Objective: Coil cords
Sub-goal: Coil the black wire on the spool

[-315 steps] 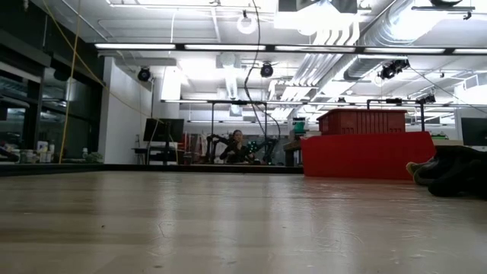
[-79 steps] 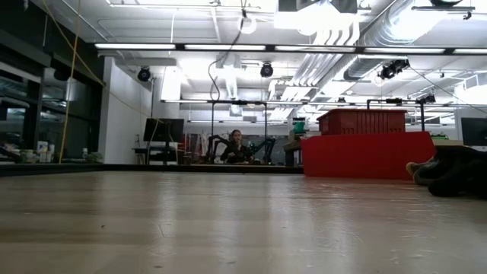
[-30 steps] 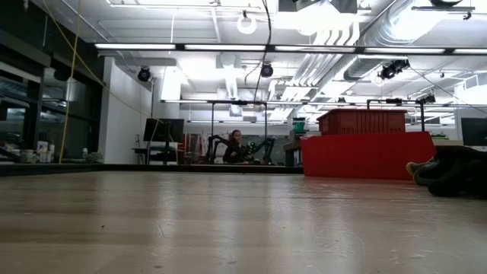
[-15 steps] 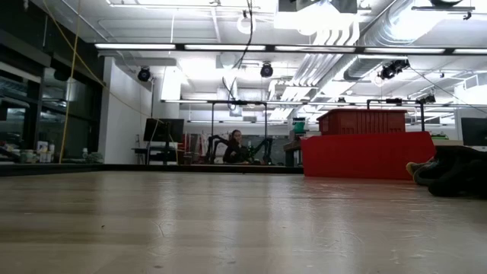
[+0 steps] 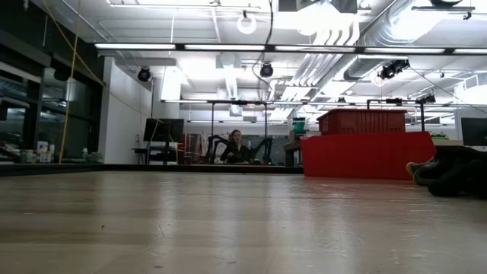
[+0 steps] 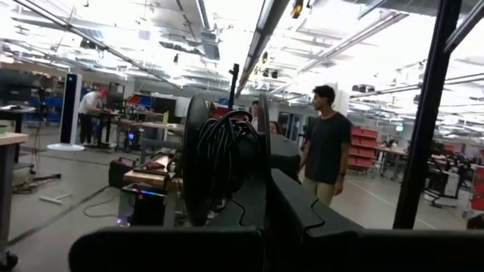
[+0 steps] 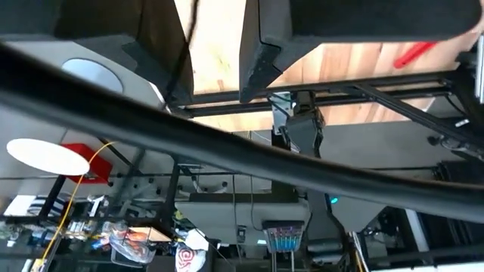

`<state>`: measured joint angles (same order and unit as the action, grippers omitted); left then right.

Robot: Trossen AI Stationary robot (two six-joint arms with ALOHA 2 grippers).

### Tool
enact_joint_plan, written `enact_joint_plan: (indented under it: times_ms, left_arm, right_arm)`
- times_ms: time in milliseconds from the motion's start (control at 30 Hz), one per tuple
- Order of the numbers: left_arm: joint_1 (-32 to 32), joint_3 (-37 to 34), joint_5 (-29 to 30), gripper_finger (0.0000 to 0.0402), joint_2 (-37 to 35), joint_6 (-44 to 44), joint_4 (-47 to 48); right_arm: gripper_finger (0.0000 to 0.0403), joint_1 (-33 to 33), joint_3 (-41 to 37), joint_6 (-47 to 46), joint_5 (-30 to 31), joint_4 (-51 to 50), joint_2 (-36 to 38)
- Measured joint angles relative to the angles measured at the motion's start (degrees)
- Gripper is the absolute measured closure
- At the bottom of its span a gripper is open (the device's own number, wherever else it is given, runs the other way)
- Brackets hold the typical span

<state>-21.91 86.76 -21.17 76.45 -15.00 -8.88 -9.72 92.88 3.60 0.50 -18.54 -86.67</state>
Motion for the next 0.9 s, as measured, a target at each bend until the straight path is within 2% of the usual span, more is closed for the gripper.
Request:
enact_joint_plan:
  times_ms: [333,567,900]
  left_arm:
    - [-0.05,0.00,3.44,0.0401,-2.61,-0.45,4.92]
    - [0.66,0.00,3.74,0.0401,-2.68,-0.36,4.81]
    - [0.65,0.00,3.94,0.0401,-2.68,0.13,4.70]
  right_arm:
    - [0.0305,-0.81,0.00,2.84,0.36,0.15,0.11]
    - [0.0305,-0.99,0.02,2.88,-0.54,4.19,0.13]
    - [0.0305,-1.97,0.02,-1.66,-0.56,5.06,-0.64]
